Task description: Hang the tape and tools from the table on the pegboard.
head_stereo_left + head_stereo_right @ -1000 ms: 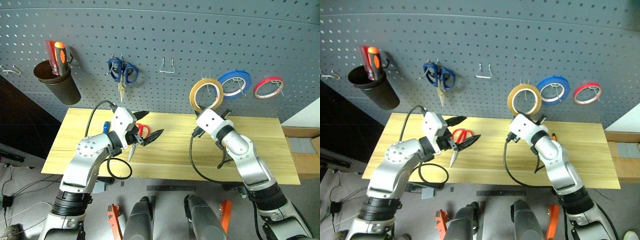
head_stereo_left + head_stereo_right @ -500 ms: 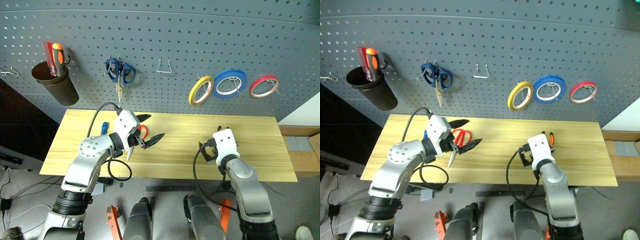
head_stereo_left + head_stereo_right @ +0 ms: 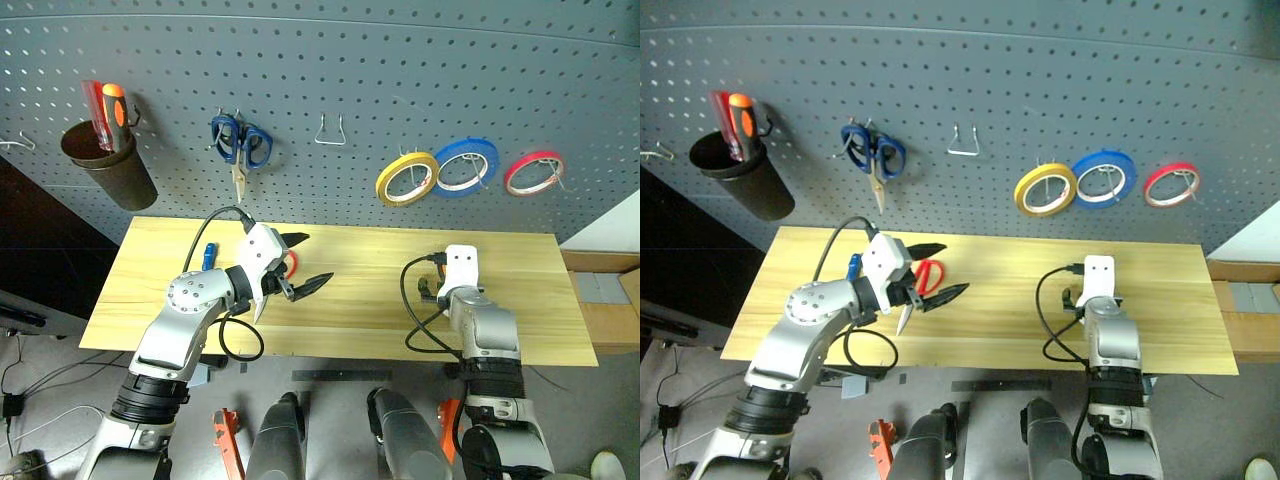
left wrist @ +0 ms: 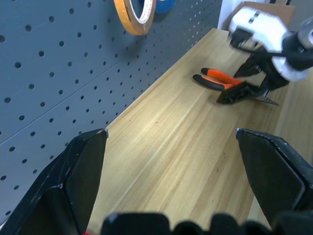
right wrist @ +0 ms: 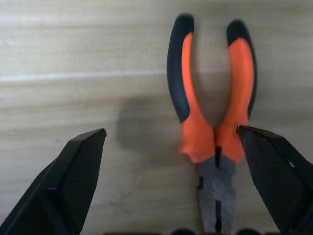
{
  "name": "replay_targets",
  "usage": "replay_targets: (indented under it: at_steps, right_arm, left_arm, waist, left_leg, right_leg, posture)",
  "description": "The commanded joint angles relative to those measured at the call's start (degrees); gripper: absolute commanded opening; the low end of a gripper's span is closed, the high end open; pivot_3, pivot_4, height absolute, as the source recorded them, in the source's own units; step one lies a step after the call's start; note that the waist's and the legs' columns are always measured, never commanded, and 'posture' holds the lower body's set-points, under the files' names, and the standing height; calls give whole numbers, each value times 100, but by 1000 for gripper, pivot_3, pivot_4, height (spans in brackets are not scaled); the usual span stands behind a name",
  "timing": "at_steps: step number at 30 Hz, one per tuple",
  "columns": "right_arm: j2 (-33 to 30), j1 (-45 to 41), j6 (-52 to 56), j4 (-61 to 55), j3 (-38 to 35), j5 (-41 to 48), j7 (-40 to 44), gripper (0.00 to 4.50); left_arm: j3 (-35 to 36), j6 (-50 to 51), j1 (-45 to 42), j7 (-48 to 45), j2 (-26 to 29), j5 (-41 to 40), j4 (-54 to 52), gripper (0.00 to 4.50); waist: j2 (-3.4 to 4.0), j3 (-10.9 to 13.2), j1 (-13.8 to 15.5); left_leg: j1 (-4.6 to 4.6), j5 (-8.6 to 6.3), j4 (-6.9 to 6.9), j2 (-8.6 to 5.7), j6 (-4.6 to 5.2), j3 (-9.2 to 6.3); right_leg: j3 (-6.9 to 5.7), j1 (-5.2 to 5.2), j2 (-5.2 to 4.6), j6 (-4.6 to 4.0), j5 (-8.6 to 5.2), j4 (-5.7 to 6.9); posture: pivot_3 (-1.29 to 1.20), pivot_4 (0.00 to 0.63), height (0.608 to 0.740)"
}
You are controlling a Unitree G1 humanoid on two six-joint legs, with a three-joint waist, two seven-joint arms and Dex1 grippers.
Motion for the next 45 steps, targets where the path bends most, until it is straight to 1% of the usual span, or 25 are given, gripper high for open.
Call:
replay_targets:
  at_steps: [1, 6, 9, 13, 19, 24, 27, 29, 30, 31, 33, 37, 38, 42, 45]
  right_arm:
    - [-217, -190, -284, 421, -137, 177, -87, 4444]
    - [-497, -514, -519, 1128, -218, 354, -130, 4444]
    - [-666, -619, -684, 1275, -142, 402, -114, 4444]
    - [-745, -674, -652, 1371, -196, 527, -138, 4444]
    - [-808, -867, -517, 1928, -408, 841, -166, 4444]
    - [-964, -1137, -689, 2559, -459, 983, -218, 4444]
    - [-1018, -1254, -689, 2832, -530, 1119, -270, 3840]
    - [-1041, -1299, -693, 2933, -544, 1165, -276, 3149]
    - [-1042, -1314, -676, 2953, -557, 1198, -284, 2882]
    - [-1040, -1320, -658, 2949, -559, 1222, -295, 2799]
    - [-1029, -1311, -616, 2898, -550, 1272, -322, 2799]
    - [-837, -1189, -364, 2325, -567, 1413, -414, 2799]
    - [-790, -1105, -258, 1952, -486, 1426, -384, 2799]
    - [-502, -562, 635, -293, -176, 1638, -309, 2799]
    - [-272, -137, 1284, -1670, 37, 1757, -319, 2799]
  left_arm:
    - [4, -111, 7, 6, -7, 25, -75, 4500]
    - [10, -109, 28, 10, -11, 29, -86, 4500]
    - [18, -120, 42, 11, -9, 36, -95, 4500]
    - [38, -123, 56, 16, -3, 34, -90, 4500]
    - [44, -124, 54, 11, -3, 32, -82, 4500]
    - [41, -123, 51, 12, -7, 33, -81, 4500]
    - [42, -124, 71, 10, 0, 33, -98, 4500]
    - [52, -129, 100, 19, 3, 35, -98, 4500]
    - [69, -121, 123, 32, 3, 27, -99, 4500]
    - [98, -106, 151, 52, 2, 13, -101, 4500]
    - [151, -73, 204, 94, 2, -12, -108, 4500]
    - [335, -18, 419, 175, 55, -105, -143, 4500]
    - [420, 30, 482, 214, 55, -162, -180, 4500]
    - [809, 208, 776, 352, 59, -424, -379, 4500]
    - [967, 279, 923, 399, 69, -521, -476, 4500]
  waist:
    - [0, 0, -2]
    - [0, 0, -4]
    - [0, 0, -4]
    - [0, 0, -2]
    - [-1, -3, -3]
    - [-4, -8, -8]
    - [-4, -9, -5]
    - [-5, -13, -5]
    - [-7, -18, -6]
    - [-8, -20, -6]
    - [-8, -23, -6]
    - [-6, -26, -6]
    - [-6, -26, -4]
    - [-4, -24, -9]
    - [-2, -24, -1]
  left_leg:
    - [0, 0, 1, -1, 0, 0]
    - [0, 0, -2, -1, 0, 3]
    - [0, 0, -1, -1, 1, 4]
    - [0, 0, -2, -1, 0, 3]
    - [0, 0, 1, -1, 0, 4]
    - [1, 0, 2, 0, 1, 4]
    - [1, 1, 3, -1, 1, 4]
    - [1, 1, 3, -1, 1, 3]
    - [1, 1, 3, -1, 1, 3]
    - [1, 0, 3, -1, 1, 3]
    - [1, 1, 4, 0, 1, 3]
    - [1, 1, 4, 1, 1, 2]
    - [1, 1, 2, 2, 1, 2]
    - [-2, 0, -1, 5, 1, 3]
    - [-3, 0, 1, 4, 1, 1]
  right_leg:
    - [0, 0, 0, 0, 1, 0]
    - [1, -1, 0, 0, 1, 0]
    - [2, -1, 0, -1, 1, 1]
    - [2, -1, 0, -1, 1, 1]
    - [2, 0, 0, -1, 2, 3]
    - [2, 1, 1, -2, 3, 4]
    - [1, 2, 1, -2, 3, 4]
    - [1, 3, 1, -2, 3, 3]
    - [1, 3, 1, -2, 3, 3]
    - [1, 3, 1, -2, 3, 3]
    - [1, 3, 1, -2, 3, 4]
    - [1, 2, 1, -2, 3, 5]
    - [0, 1, 1, -2, 3, 5]
    - [2, -7, 1, -2, 3, 7]
    - [2, -8, 0, -2, 3, 10]
  posture:
    - [-118, 277, 740]
    - [-117, 277, 740]
    - [-112, 271, 740]
    - [-113, 267, 740]
    - [-113, 265, 740]
    - [-114, 263, 740]
    - [-114, 263, 740]
    - [-114, 259, 740]
    - [-115, 257, 740]
    - [-116, 255, 740]
    - [-118, 255, 740]
    - [-119, 254, 740]
    - [-114, 253, 740]
    - [-107, 255, 740]
    - [-108, 259, 740]
